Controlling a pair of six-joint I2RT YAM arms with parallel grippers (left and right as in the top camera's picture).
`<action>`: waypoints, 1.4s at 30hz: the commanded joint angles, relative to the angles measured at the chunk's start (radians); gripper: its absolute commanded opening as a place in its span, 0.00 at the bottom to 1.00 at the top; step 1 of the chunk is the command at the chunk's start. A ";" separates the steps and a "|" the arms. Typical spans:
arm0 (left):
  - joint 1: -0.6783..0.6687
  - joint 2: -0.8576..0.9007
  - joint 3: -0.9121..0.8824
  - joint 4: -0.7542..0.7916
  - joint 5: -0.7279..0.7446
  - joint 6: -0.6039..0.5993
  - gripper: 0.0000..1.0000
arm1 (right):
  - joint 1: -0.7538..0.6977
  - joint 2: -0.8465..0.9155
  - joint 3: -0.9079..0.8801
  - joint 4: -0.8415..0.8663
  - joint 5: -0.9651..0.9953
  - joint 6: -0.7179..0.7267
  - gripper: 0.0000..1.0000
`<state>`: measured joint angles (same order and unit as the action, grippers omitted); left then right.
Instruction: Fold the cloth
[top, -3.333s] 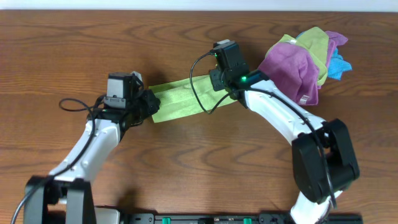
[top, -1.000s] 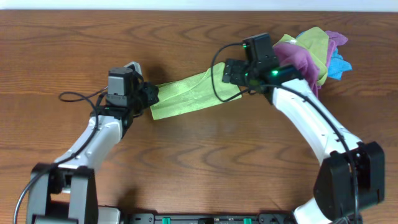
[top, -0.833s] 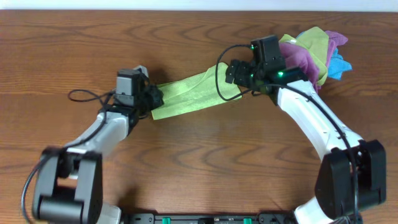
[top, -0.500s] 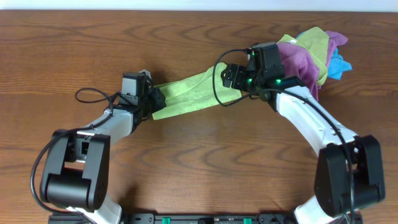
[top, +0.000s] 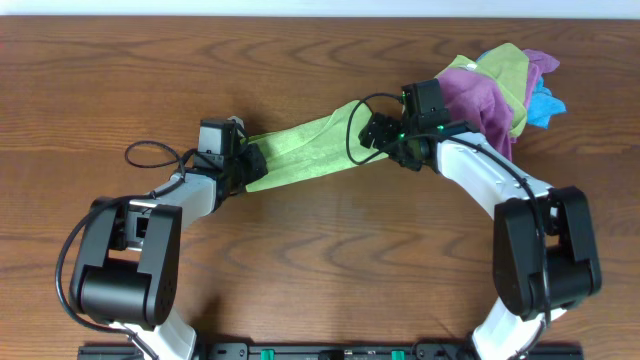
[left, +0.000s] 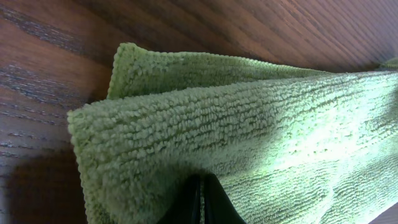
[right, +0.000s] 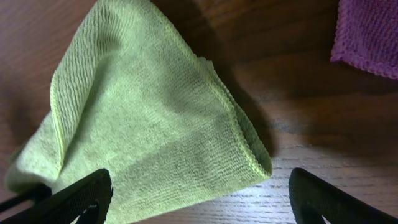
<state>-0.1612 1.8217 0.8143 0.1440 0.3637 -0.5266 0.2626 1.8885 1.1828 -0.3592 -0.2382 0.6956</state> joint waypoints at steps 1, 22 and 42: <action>-0.006 0.030 0.008 -0.006 -0.009 -0.001 0.06 | -0.007 0.030 -0.001 0.010 0.002 0.070 0.91; -0.006 0.030 0.008 -0.013 -0.009 -0.001 0.06 | -0.006 0.190 -0.001 0.248 -0.034 0.119 0.74; -0.006 0.030 0.008 -0.012 -0.017 -0.001 0.06 | -0.003 0.130 0.000 0.287 -0.079 -0.164 0.02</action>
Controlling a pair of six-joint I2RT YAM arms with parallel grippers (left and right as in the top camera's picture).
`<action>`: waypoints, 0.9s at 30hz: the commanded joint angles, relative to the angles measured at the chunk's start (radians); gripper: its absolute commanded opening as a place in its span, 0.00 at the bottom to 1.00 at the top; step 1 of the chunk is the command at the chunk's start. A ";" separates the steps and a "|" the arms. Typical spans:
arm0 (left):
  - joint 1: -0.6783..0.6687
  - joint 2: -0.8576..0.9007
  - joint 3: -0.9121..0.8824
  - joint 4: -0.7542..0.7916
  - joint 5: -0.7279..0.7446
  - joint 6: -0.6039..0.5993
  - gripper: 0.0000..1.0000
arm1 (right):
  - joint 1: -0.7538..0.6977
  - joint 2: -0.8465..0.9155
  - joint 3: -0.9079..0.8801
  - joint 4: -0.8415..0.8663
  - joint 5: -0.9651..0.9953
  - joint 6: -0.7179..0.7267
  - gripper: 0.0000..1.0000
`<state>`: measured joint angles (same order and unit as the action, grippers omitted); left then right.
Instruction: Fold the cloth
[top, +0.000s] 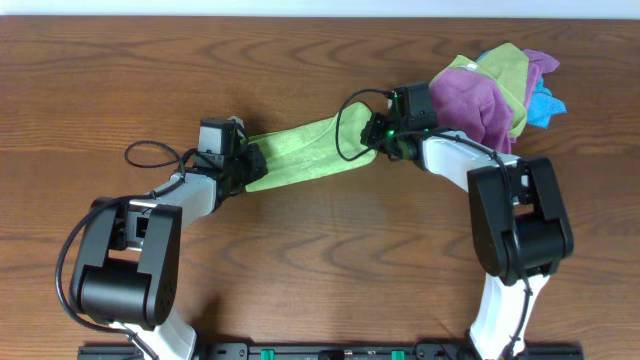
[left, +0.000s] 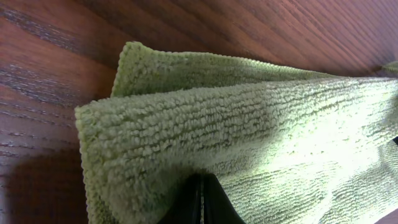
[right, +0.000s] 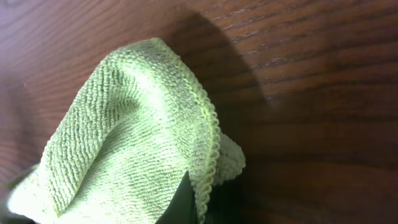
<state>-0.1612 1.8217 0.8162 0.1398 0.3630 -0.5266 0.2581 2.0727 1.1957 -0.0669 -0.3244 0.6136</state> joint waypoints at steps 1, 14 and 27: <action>-0.006 0.030 0.006 -0.007 -0.021 -0.001 0.06 | 0.005 -0.067 -0.013 -0.004 0.011 -0.105 0.02; -0.002 0.030 0.006 0.008 -0.031 -0.001 0.06 | 0.146 -0.179 -0.010 -0.004 0.013 -0.303 0.01; -0.001 0.029 0.006 0.022 -0.034 -0.001 0.05 | 0.306 -0.200 0.002 0.006 0.014 -0.331 0.01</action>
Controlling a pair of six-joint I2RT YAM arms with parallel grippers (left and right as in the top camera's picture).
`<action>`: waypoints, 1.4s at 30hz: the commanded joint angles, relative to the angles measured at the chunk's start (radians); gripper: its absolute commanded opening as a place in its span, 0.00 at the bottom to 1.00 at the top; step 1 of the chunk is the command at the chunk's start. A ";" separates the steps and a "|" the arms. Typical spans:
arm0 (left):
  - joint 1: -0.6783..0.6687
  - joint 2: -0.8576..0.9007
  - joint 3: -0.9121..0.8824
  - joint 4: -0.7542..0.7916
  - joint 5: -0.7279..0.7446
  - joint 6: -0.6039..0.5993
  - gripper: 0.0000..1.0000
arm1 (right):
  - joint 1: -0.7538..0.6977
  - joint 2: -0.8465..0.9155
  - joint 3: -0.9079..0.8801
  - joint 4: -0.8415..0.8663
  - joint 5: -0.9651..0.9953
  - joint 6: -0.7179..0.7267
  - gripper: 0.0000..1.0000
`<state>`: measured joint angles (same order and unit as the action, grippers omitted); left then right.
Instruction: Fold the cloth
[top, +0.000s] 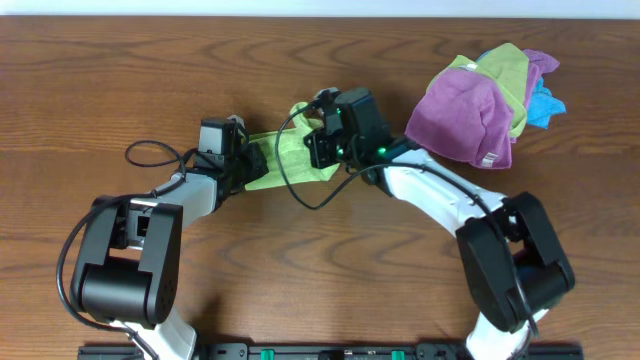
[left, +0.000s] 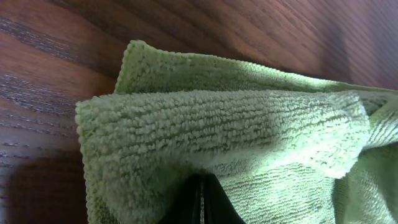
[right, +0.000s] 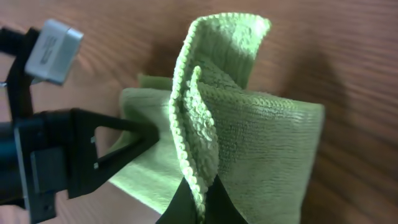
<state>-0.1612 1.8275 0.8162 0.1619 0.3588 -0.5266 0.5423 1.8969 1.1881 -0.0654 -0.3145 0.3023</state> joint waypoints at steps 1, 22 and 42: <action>-0.001 0.024 0.007 0.000 -0.029 -0.001 0.06 | 0.029 -0.024 0.010 0.009 0.003 -0.019 0.01; 0.010 -0.020 0.103 -0.124 -0.027 0.056 0.06 | 0.110 -0.005 0.060 0.072 0.063 0.079 0.01; 0.158 -0.329 0.103 -0.272 -0.034 0.109 0.06 | 0.141 0.052 0.063 0.104 0.082 0.105 0.01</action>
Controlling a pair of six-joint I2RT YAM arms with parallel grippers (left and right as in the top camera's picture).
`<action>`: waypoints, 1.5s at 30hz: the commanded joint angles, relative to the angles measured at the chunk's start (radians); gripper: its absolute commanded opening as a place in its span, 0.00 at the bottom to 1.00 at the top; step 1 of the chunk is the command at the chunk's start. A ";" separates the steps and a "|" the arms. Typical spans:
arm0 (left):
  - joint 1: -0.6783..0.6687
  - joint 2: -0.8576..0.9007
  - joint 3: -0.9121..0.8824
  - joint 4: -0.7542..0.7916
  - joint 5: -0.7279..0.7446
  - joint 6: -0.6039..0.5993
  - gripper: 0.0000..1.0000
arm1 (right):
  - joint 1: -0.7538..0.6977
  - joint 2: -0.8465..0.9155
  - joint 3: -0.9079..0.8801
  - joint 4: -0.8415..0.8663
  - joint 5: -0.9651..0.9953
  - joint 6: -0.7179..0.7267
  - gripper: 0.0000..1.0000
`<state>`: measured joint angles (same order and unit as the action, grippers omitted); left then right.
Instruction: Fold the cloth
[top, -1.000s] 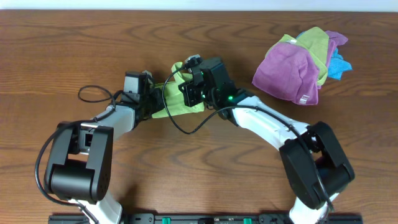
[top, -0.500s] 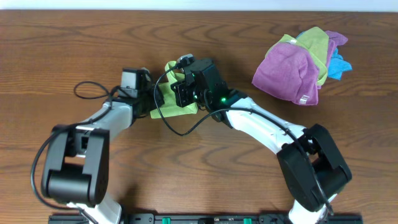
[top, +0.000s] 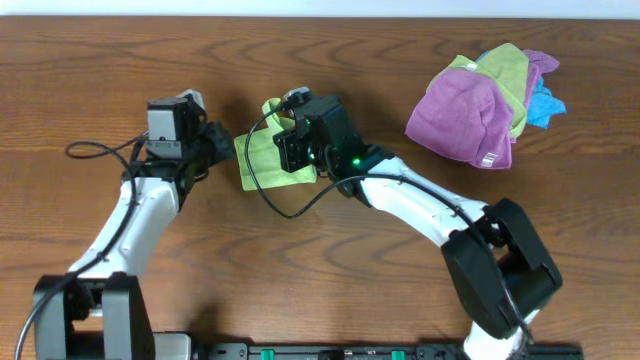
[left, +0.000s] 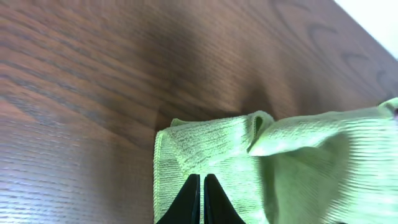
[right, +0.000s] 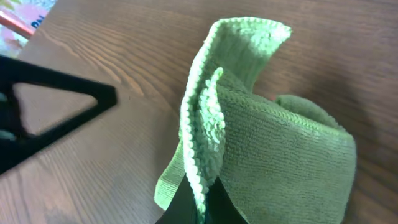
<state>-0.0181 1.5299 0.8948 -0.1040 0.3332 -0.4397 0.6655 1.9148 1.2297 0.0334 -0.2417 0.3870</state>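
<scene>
The green cloth lies bunched at the table's middle left, its right end doubled over toward its left end. My right gripper is shut on a raised edge of the green cloth, which stands pinched between the right gripper's jaws. My left gripper sits just left of the cloth, apart from it. In the left wrist view the left gripper is shut with nothing between its jaws, and the green cloth lies flat beyond them.
A pile of cloths, purple, green and blue, lies at the back right. The wooden table runs bare in front of both arms. A black cable trails from the left wrist.
My left gripper has let go of the cloth's left end and now sits further left, clear of it. My right gripper, still holding its end, has moved slightly further left over the cloth.
The cloth lay stretched between my left gripper, shut on its left end, and my open right gripper at its right end. The right gripper then shut on that end and stood beside the left end. Now the left gripper is off the doubled cloth.
</scene>
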 joint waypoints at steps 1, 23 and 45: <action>0.021 -0.042 0.025 -0.011 -0.008 0.022 0.06 | 0.019 0.043 0.025 0.005 0.009 0.021 0.01; 0.085 -0.086 0.025 -0.060 -0.008 0.045 0.06 | 0.089 0.186 0.151 -0.027 -0.022 0.019 0.31; 0.125 -0.087 0.025 -0.054 -0.007 0.044 0.06 | 0.070 0.125 0.267 -0.135 -0.159 0.003 0.48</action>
<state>0.1013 1.4601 0.8948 -0.1566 0.3328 -0.4141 0.7551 2.0846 1.4639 -0.0753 -0.5053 0.4084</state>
